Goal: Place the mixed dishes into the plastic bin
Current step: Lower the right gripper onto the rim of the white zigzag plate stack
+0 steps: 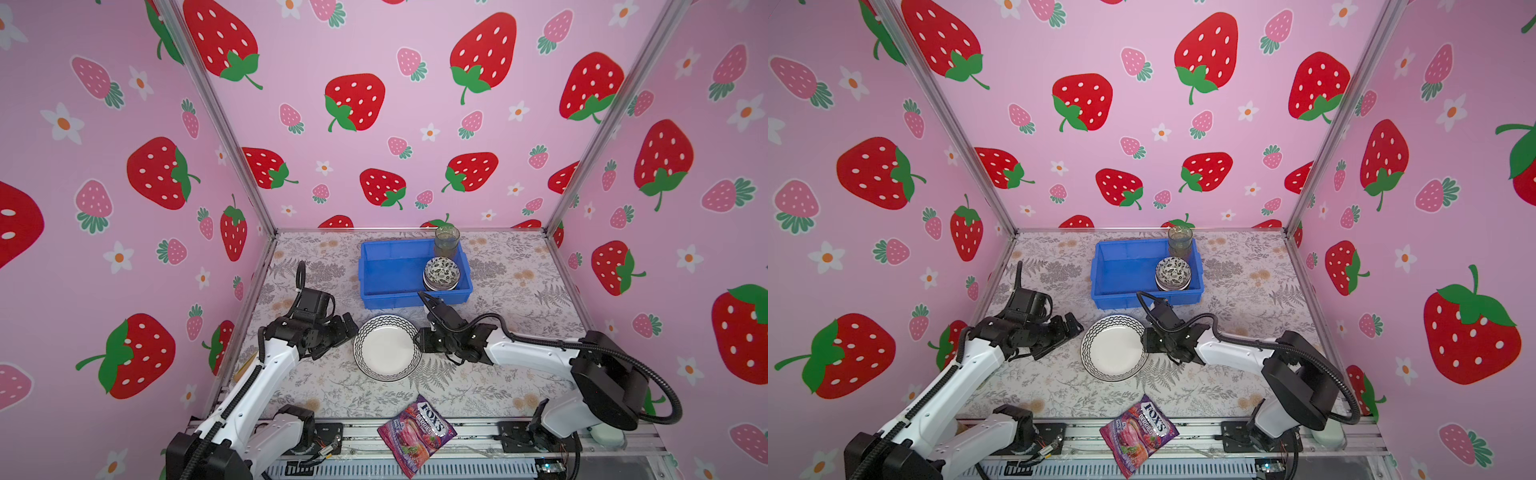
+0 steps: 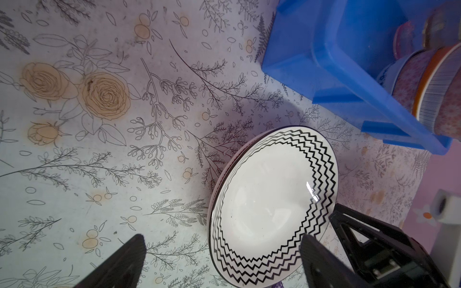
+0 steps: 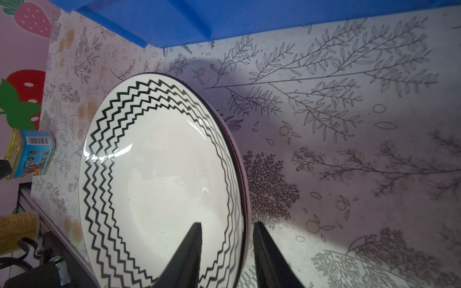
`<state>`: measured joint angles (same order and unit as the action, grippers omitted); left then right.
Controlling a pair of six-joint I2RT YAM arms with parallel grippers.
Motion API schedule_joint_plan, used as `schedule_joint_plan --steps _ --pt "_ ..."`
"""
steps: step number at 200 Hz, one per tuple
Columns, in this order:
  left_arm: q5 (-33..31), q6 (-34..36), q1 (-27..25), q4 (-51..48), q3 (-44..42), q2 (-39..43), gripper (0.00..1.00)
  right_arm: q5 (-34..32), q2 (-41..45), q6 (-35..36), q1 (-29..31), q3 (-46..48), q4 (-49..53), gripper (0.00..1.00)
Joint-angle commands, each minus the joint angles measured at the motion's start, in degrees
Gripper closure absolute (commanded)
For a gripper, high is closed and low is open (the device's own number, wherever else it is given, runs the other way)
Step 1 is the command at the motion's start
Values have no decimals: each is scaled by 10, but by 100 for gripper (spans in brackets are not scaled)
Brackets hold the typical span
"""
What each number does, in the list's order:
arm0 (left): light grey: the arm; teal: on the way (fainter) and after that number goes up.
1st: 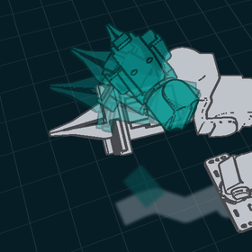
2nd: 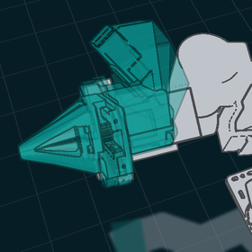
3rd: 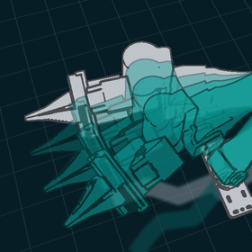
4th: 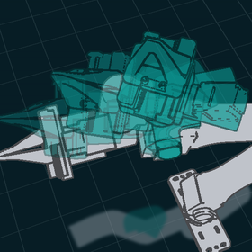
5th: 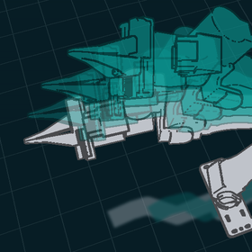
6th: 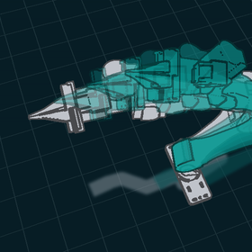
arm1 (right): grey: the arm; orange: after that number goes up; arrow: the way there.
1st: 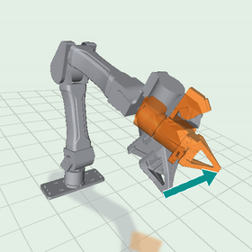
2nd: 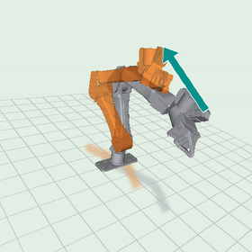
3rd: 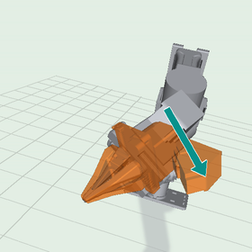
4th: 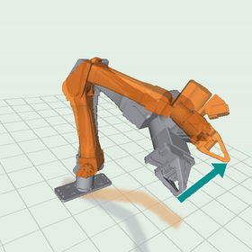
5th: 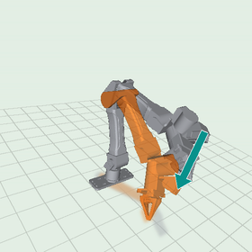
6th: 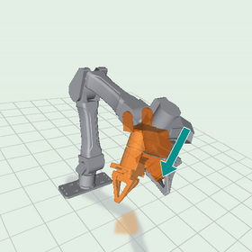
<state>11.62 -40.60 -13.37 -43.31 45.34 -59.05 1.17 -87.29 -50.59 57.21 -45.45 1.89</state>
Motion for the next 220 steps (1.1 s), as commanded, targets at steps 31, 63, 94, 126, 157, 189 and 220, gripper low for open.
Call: schedule_joint_plan --steps 31,63,94,126,157,189,220 --pt "-2 1 3 4 0 -3 1 15 -21 0 -3 -3 -18 66" --pt "0 3 4 5 2 -14 1 23 -31 -2 -3 -5 -26 66" --pt "-1 4 4 6 6 -18 1 26 -39 3 -3 -11 -26 72" --pt "-1 4 5 6 6 -17 1 18 -36 4 -3 -13 -22 77" --pt "0 5 6 7 8 -20 1 6 -30 6 -3 -17 -12 81" --pt "2 6 5 7 7 -20 1 -10 -20 10 -3 -21 1 83" --pt "1 4 6 7 3 -18 1 -23 -17 19 -3 -33 18 83"
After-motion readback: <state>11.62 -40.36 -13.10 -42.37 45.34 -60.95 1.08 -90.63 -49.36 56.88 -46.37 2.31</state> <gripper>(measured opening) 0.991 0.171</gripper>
